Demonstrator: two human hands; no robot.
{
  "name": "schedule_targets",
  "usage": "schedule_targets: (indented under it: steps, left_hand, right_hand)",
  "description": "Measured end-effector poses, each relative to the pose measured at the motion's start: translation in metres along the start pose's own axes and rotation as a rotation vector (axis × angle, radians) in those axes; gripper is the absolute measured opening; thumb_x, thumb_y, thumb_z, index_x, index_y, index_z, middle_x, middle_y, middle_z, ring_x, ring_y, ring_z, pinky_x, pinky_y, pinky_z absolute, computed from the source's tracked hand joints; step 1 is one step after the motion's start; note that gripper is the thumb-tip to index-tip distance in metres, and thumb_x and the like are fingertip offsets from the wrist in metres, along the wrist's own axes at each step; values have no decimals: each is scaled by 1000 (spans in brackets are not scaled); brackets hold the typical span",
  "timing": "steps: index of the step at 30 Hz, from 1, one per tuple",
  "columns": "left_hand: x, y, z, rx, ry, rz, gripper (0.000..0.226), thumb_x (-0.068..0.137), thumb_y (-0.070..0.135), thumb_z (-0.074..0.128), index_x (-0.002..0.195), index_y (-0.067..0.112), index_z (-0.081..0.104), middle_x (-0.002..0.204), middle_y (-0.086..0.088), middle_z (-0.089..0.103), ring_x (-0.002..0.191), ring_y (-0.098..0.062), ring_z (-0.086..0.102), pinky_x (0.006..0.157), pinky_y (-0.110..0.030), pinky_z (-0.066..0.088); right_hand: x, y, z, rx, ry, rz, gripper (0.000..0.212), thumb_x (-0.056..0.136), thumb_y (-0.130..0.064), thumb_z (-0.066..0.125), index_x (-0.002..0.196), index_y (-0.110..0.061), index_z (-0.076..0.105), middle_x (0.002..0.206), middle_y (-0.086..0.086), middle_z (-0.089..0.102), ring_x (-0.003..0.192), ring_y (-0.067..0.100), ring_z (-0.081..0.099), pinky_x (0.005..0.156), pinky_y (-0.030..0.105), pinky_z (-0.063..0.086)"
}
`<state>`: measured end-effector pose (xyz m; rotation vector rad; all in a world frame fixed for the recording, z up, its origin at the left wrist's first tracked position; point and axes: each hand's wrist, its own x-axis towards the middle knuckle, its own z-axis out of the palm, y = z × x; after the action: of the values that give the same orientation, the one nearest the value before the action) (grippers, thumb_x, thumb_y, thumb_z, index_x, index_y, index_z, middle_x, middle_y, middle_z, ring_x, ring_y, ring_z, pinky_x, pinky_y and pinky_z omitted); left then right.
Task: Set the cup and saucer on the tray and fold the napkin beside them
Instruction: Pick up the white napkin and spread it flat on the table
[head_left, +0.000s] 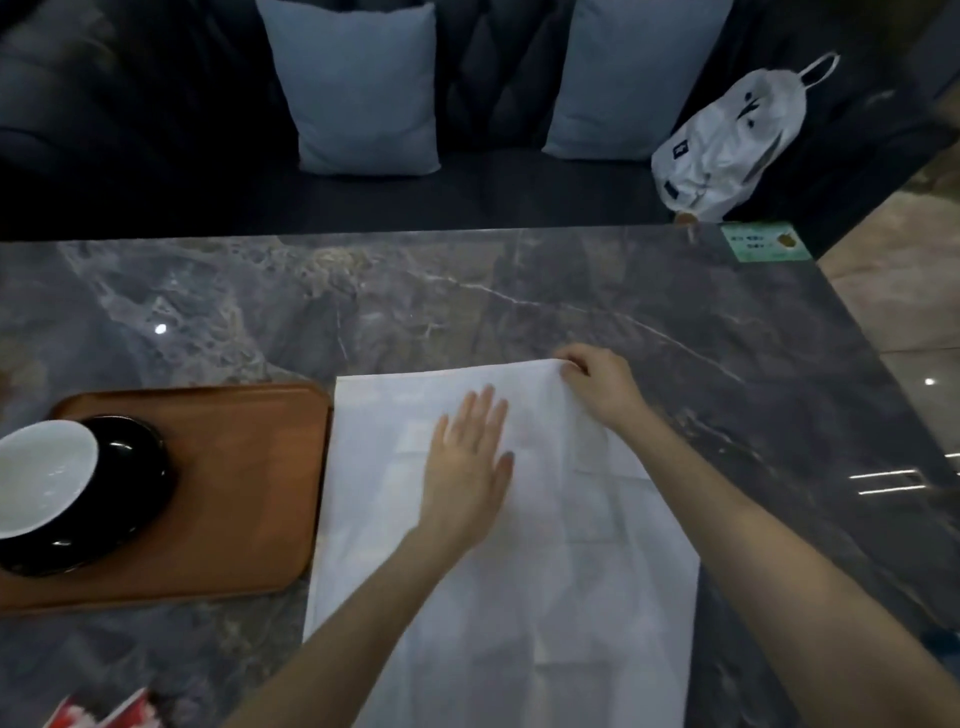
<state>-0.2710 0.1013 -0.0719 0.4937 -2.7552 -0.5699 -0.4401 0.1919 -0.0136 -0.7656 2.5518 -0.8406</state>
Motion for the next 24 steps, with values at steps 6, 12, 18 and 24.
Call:
schedule_targets:
  steps: [6,12,18,24]
  left_hand:
    - [-19,37,56,139,-285,0,56,87,37,33,135,11,41,144,-6,43,135,-21,35,108,-39,14]
    - [-18,35,62,154,-265,-65,57,87,36,32,136,9,41,145,-7,40,134,-21,37,111,-37,8]
    - [-15,36,63,169,-238,-82,57,87,35,32,137,9,41,145,-8,40,134,-22,37,109,-40,16]
    - [-15,35,63,180,-231,-71,55,88,33,29,138,10,39,146,-8,39,135,-23,35,109,-40,15]
  right_hand:
    - [-31,24,11,-85,289,-21,26,86,-3,51,110,-5,61,113,15,63,107,31,54,90,28,36]
    - [-89,76,29,-318,184,-73,54,68,-29,42,114,-6,60,117,13,63,109,31,58,101,28,31]
    - [-80,101,31,-393,201,-74,35,79,-17,43,100,-8,69,102,10,72,92,26,69,88,29,40]
    - [-53,92,1,113,433,225,19,95,-12,45,97,-5,62,93,11,67,83,22,56,70,30,40]
